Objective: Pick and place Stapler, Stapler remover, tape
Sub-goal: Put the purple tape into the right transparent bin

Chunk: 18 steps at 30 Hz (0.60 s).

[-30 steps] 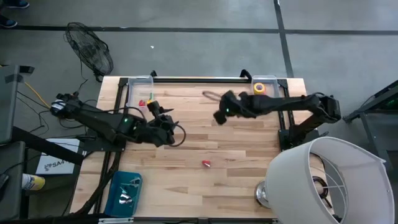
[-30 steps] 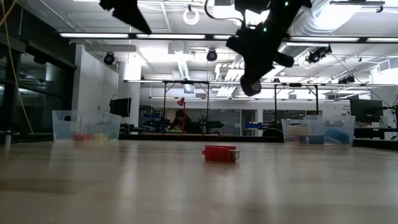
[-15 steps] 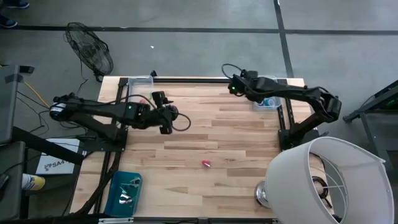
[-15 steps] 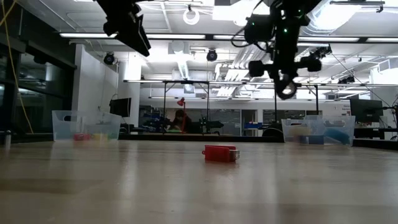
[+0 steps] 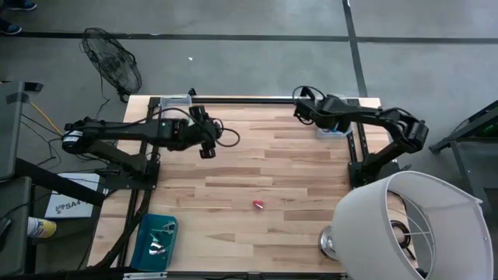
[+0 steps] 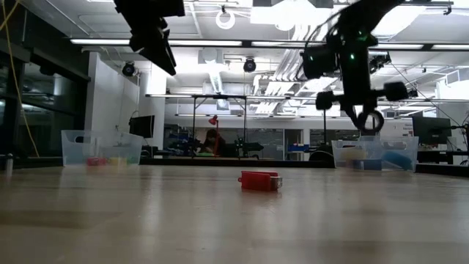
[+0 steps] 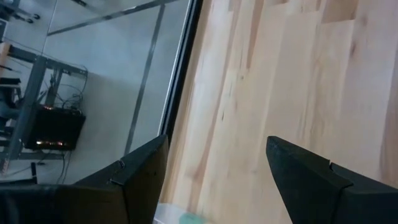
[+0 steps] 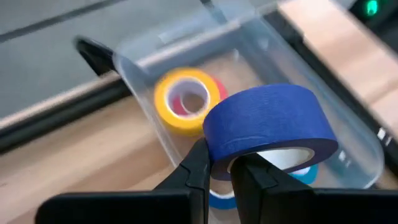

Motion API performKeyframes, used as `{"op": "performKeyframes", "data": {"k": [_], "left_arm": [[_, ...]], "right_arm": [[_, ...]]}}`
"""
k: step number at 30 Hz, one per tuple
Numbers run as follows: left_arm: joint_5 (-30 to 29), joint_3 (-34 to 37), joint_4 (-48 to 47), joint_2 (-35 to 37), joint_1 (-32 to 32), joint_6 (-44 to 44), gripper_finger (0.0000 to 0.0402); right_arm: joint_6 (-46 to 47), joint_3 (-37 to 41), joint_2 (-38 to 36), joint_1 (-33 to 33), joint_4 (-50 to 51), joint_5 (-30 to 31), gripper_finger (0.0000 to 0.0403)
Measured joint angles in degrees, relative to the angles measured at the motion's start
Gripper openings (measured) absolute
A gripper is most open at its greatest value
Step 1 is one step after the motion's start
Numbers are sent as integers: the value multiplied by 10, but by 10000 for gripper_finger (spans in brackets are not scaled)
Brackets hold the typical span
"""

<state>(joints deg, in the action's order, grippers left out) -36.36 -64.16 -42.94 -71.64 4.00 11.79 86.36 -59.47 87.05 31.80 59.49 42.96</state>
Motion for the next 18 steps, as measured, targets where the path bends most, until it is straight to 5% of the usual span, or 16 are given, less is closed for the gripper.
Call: {"op": "performKeyframes", "data": {"k": [11,18], "left_arm": [[13,0,0,0,7,19,269],[32,0,0,0,6,19,269]], "right_arm": [[-72,84,0,30,-153,-66,33],[-140,87,0,69,-161,-126,50]]}}
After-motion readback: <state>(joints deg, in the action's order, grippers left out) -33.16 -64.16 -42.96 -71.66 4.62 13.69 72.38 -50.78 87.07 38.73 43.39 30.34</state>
